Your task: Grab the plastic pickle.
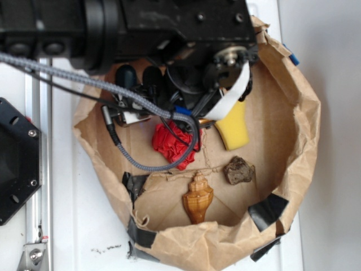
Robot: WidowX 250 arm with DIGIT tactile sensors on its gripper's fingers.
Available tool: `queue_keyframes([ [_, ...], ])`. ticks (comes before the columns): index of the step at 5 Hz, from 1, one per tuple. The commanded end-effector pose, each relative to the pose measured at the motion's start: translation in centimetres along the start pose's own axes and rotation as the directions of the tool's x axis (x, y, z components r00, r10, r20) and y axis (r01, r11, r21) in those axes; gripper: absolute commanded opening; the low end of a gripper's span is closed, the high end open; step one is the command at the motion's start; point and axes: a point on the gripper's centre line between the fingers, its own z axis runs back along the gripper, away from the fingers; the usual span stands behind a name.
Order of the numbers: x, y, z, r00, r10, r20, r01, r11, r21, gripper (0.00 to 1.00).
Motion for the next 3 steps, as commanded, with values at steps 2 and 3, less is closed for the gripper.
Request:
queue_keyframes([
  [2, 0.2, 1.1, 3.1, 0.997, 0.014, 0.074, -0.02, 0.997, 0.081, 1.0],
  [3, 0.1, 1.5, 2.6, 0.998, 0.028, 0.058, -0.033, 0.996, 0.081, 1.0],
])
